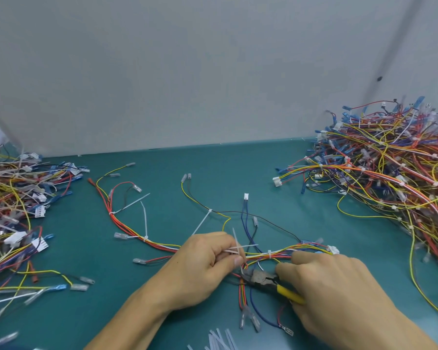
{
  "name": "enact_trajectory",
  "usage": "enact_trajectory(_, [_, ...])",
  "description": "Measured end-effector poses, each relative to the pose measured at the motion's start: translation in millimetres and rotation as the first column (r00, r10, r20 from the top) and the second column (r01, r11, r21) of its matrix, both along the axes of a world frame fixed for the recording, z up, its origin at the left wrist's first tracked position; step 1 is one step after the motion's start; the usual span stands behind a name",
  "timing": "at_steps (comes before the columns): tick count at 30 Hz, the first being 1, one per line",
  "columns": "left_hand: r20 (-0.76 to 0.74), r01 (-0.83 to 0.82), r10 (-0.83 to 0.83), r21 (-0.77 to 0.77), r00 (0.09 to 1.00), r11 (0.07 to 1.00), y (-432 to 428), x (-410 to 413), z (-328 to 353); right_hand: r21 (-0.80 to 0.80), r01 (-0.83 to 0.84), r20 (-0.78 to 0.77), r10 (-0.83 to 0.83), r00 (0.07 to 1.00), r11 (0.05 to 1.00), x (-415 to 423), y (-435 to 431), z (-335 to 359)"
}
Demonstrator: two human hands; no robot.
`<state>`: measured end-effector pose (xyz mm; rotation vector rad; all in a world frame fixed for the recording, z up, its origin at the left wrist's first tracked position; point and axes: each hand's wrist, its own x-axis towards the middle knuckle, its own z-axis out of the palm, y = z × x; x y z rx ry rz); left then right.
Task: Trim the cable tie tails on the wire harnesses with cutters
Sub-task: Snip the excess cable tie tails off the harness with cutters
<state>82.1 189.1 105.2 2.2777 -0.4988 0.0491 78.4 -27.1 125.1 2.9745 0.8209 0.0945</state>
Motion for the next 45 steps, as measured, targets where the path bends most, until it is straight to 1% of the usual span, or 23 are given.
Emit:
enact_trajectory(3, [0.011,0.001,-0.001,0.003,1.0,1.0,0.7,0.5,-1.2,0.005,-0.015,0.014,0.015,1.0,1.0,1.3,0.0,-1.1])
enact_trajectory(6, [0.018,-0.013,0.013,0.001,1.0,1.0,0.9,1.1,-3.4,0.012,-0.009,-0.034,0.009,0.999,1.0,1.0,-0.2,-1.9])
enact_trajectory(8, [0.01,-0.019,0.019,-0.007,1.0,1.0,1.8,1.5,-5.5,0.004,-0.017,-0.025,0.017,1.0,1.0,1.4,0.3,1.3])
enact_trajectory(10, [-0.058,-0.032,0.028,-0.083,0.998,0.996,2.4,1.8,-6.3,-0.02,-0.032,-0.034,0.031,0.999,0.999,0.1,1.0,2.9])
enact_trajectory(11, [-0.122,-0.055,0.034,-0.177,0.992,0.983,2.2,1.7,-5.0,-0.007,-0.034,-0.024,0.034,0.999,0.999,1.6,0.3,2.1])
enact_trajectory(12, [-0.184,-0.094,0.039,-0.302,0.982,0.949,1.8,1.7,-3.4,-0.003,-0.018,-0.029,0.018,0.999,1.0,2.3,-1.7,-0.2])
enact_trajectory(13, [-0.236,-0.146,0.044,-0.437,0.971,0.887,1.7,1.8,-1.7,-0.001,-0.003,-0.05,0.003,0.999,1.0,1.8,-1.9,0.3])
enact_trajectory(15, [-0.305,-0.244,0.037,-0.679,0.952,0.692,4.3,3.1,3.3,0.024,0.022,-0.06,-0.02,0.998,0.999,2.9,-3.4,0.6])
enact_trajectory(16, [-0.317,-0.276,0.036,-0.757,0.948,0.592,8.0,3.9,6.7,0.051,0.035,-0.076,-0.031,0.997,0.998,4.0,-5.1,0.2])
enact_trajectory(17, [-0.32,-0.293,0.036,-0.808,0.947,0.511,13.1,5.0,9.8,0.093,0.05,-0.094,-0.041,0.995,0.994,5.2,-6.1,0.8])
enact_trajectory(18, [-0.318,-0.301,0.038,-0.839,0.947,0.453,18.8,6.1,12.3,0.131,0.058,-0.112,-0.043,0.993,0.99,6.6,-6.8,1.1])
enact_trajectory(19, [-0.319,-0.308,0.046,-0.852,0.947,0.423,24.7,6.9,14.6,0.159,0.058,-0.125,-0.038,0.991,0.986,7.8,-6.8,2.1])
enact_trajectory(20, [-0.324,-0.32,0.063,-0.851,0.944,0.416,30.4,7.7,15.6,0.181,0.051,-0.135,-0.026,0.99,0.982,8.3,-6.2,4.1])
enact_trajectory(24, [-0.318,-0.348,0.145,-0.806,0.937,0.479,48.4,8.9,12.2,0.238,0.008,-0.19,0.038,0.981,0.971,8.1,-0.4,12.7])
enact_trajectory(28, [-0.269,-0.354,0.231,-0.759,0.935,0.546,58.2,10.4,7.3,0.2,-0.101,-0.173,0.136,0.975,0.975,12.0,13.7,27.3])
enact_trajectory(29, [-0.255,-0.356,0.251,-0.733,0.934,0.58,59.2,11.1,6.3,0.187,-0.124,-0.162,0.155,0.975,0.975,15.3,18.9,31.9])
enact_trajectory(31, [-0.21,-0.358,0.292,-0.628,0.933,0.691,59.7,11.5,3.0,0.158,-0.13,-0.16,0.155,0.975,0.979,24.4,29.6,41.3])
enact_trajectory(33, [-0.167,-0.34,0.297,-0.483,0.94,0.807,58.4,12.1,-1.1,0.103,-0.117,-0.166,0.133,0.977,0.988,33.8,39.0,47.3])
enact_trajectory(35, [-0.14,-0.322,0.292,-0.322,0.946,0.89,57.8,12.5,-4.4,0.047,-0.106,-0.176,0.113,0.978,0.993,40.0,45.3,48.0])
enact_trajectory(36, [-0.141,-0.313,0.285,-0.253,0.948,0.915,58.1,13.2,-5.9,0.032,-0.102,-0.186,0.106,0.977,0.994,41.3,47.7,46.4])
enact_trajectory(38, [-0.149,-0.3,0.276,-0.174,0.95,0.938,58.6,14.9,-6.8,0.009,-0.101,-0.201,0.1,0.974,0.995,41.8,51.3,41.8])
enact_trajectory(41, [-0.153,-0.295,0.27,-0.181,0.951,0.938,60.2,17.5,-6.9,-0.009,-0.096,-0.236,0.091,0.967,0.995,42.7,52.4,36.3])
enact_trajectory(45, [-0.15,-0.285,0.263,-0.153,0.953,0.946,60.3,17.8,-5.9,0.006,-0.096,-0.263,0.094,0.96,0.995,45.4,51.0,34.3])
